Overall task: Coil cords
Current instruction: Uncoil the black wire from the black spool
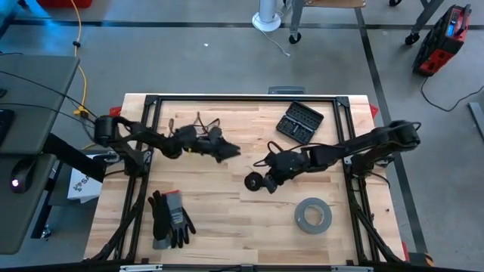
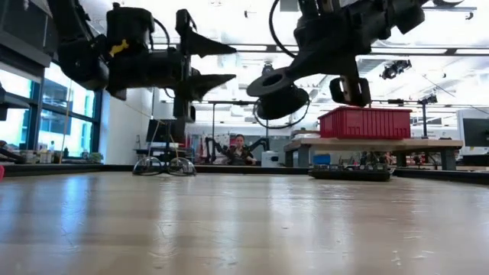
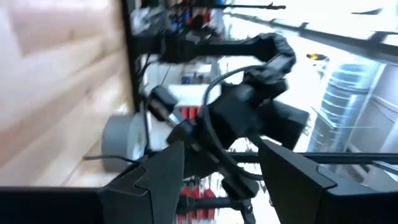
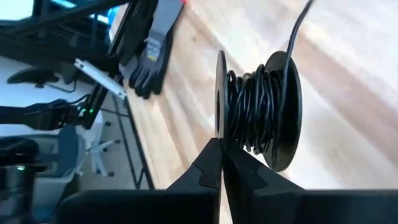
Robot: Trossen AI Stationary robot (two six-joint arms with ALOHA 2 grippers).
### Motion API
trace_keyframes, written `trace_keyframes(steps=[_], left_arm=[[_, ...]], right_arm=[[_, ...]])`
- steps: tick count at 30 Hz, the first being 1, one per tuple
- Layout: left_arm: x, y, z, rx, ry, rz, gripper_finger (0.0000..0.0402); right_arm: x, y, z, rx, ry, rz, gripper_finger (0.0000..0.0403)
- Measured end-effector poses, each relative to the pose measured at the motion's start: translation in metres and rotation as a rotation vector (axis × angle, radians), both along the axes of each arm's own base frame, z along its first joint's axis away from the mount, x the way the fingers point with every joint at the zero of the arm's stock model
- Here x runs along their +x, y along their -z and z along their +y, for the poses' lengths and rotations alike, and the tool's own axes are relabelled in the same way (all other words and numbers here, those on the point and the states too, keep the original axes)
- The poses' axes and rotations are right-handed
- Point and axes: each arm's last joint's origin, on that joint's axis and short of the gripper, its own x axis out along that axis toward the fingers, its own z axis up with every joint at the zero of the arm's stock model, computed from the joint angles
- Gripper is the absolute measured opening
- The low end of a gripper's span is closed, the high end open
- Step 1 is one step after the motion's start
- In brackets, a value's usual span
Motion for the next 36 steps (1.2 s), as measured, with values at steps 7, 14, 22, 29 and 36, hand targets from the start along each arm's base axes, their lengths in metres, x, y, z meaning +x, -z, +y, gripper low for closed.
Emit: trace_keyframes(steps=[7,14,22,29,36], left_arm=[[-0.026,-0.044,0.023,0.186,-0.045,-0.15,0.02],[-0.056,-0.081,0.025,0.342,-0.103,-0.189,0.0199],[-0.09,-0.117,0.013,0.673,-0.106,0.128,0.0167],[-0.121,-0.165,0.007,0.981,-0.302,0.235,0.015],[-0.134,-0.21,0.003,1.226,-0.414,0.149,0.015]], right_arm=[[-0.002,-0.012,-0.017,-0.028,0.049,-0.054,0.0],[0.003,-0.019,-0.033,-0.048,0.086,-0.137,0.0],[0.01,-0.034,-0.046,-0.102,0.1,-0.257,0.0],[0.019,-0.065,-0.057,-0.254,0.119,-0.359,0.0],[0.025,-0.095,-0.065,-0.401,0.147,-0.439,0.0]])
